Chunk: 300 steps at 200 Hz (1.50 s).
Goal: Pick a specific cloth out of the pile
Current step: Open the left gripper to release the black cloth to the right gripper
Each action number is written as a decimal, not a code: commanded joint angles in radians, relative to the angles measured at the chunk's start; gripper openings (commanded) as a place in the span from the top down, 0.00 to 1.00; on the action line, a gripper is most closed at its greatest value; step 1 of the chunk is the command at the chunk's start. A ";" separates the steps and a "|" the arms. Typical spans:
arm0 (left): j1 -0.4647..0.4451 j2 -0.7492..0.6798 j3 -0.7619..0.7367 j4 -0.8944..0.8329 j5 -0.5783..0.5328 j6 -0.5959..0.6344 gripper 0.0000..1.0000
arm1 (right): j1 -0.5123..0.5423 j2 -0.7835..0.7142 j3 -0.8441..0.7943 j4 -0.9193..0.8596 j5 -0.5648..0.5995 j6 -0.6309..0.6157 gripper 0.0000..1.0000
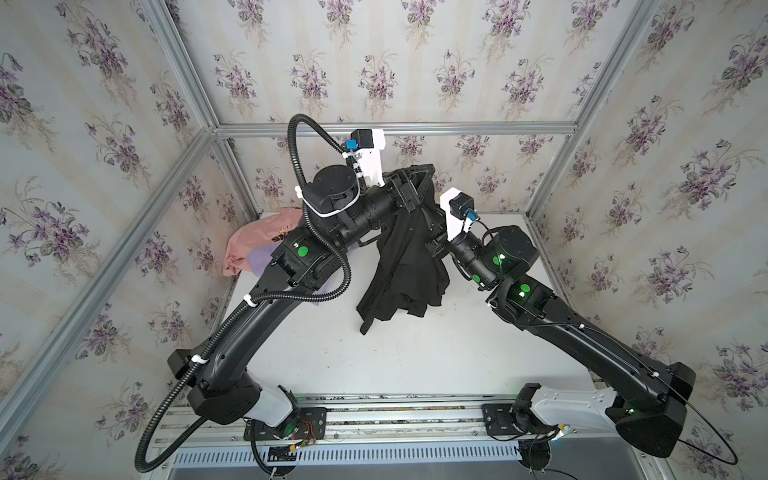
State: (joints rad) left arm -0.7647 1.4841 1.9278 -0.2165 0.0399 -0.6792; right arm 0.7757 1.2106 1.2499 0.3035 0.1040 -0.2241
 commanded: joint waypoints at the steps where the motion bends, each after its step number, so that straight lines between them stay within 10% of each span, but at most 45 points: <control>1: 0.002 -0.023 -0.010 0.063 -0.034 0.056 0.43 | -0.015 -0.009 0.017 0.014 -0.017 0.018 1.00; 60: 0.020 -0.090 -0.071 0.074 -0.074 0.137 0.01 | -0.095 -0.038 -0.016 -0.010 -0.076 0.067 1.00; 300: 0.105 -0.236 -0.311 0.065 -0.100 0.151 0.01 | -0.139 -0.084 -0.240 -0.029 -0.224 0.187 1.00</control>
State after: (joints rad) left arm -0.6628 1.2491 1.6184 -0.1738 -0.0547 -0.5331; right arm 0.6315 1.1213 1.0161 0.2127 -0.0944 -0.0689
